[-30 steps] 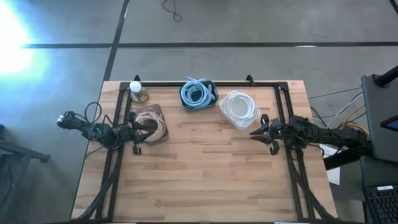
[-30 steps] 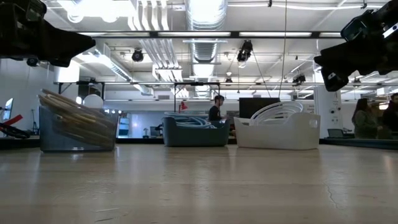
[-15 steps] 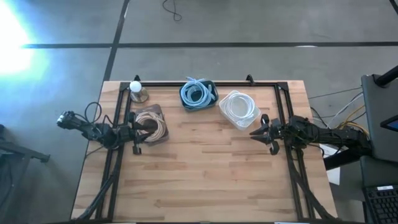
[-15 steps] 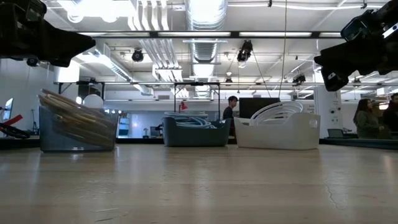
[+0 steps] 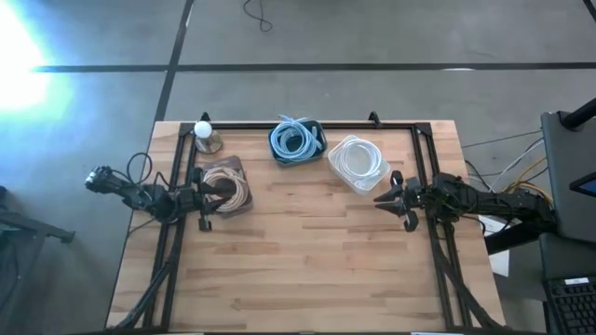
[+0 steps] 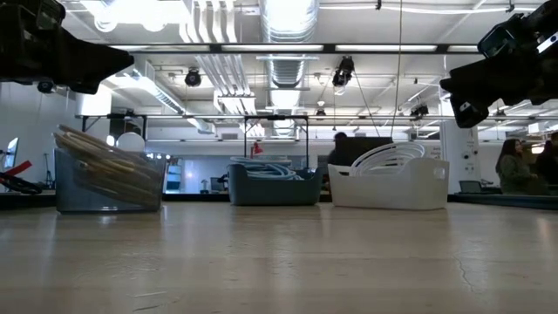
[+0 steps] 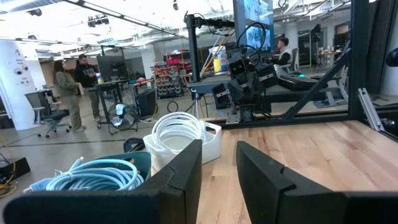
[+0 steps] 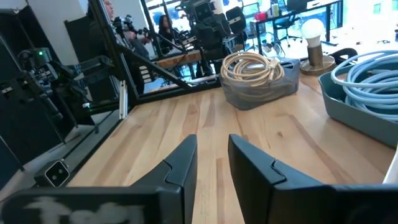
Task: Sort HDMI cables
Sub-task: Return to Home Position
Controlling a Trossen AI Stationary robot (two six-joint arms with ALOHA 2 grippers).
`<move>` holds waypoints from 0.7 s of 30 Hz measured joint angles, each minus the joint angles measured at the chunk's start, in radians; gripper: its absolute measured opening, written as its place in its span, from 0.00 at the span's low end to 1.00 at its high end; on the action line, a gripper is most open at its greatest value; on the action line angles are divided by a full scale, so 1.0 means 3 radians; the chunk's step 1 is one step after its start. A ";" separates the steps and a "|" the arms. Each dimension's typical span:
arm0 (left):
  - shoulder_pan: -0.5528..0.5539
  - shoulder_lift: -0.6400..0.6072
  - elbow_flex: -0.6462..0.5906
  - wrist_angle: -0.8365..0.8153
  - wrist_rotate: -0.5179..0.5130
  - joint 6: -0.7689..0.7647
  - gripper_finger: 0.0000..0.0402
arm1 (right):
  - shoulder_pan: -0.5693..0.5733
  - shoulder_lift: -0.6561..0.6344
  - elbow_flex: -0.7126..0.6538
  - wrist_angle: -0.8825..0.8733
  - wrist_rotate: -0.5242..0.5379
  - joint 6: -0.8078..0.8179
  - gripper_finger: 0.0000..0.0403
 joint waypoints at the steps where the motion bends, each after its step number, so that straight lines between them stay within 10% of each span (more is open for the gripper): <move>1: 0.0000 0.0000 0.0000 0.0000 0.0000 0.0000 0.26 | 0.0000 0.0000 0.0000 0.0000 0.0000 0.0000 0.21; 21: 0.0000 0.0000 0.0000 0.0000 0.0001 0.0000 0.26 | 0.0000 0.0000 0.0000 0.0000 0.0000 0.0000 0.21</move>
